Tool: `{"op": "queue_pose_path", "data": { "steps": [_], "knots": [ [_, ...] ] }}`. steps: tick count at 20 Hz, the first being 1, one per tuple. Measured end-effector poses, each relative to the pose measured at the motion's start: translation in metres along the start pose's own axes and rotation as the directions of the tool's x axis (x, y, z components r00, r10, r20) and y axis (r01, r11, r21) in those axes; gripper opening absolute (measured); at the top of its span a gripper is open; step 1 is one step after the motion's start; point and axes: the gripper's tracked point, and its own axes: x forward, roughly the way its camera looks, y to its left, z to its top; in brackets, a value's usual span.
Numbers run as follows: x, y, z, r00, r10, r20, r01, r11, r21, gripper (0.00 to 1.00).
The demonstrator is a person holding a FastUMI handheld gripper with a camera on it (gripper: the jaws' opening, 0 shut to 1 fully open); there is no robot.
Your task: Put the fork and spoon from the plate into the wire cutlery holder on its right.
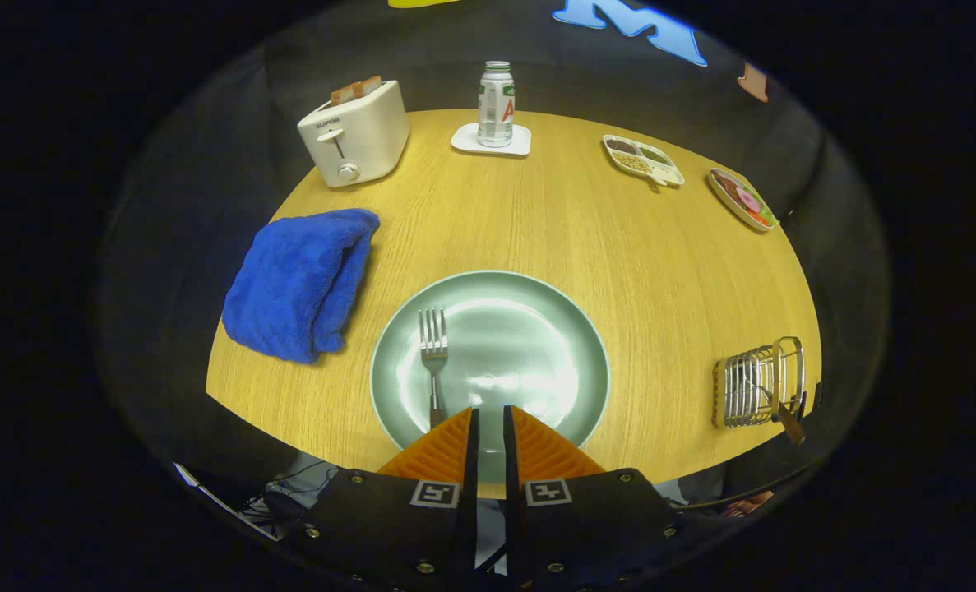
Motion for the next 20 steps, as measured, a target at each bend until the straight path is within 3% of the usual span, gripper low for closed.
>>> {"op": "queue_pose_path", "data": {
  "steps": [9, 16, 20],
  "knots": [
    [0.038, 0.031, -0.019, 0.997, 0.057, -0.06, -0.059, 0.998, -0.034, 0.15],
    [0.053, 0.033, -0.039, 0.99, 0.051, -0.134, -0.06, 0.996, -0.065, 0.15],
    [0.056, 0.03, -0.034, 0.992, 0.04, -0.12, -0.042, 0.999, -0.016, 0.15]
  ]
}}
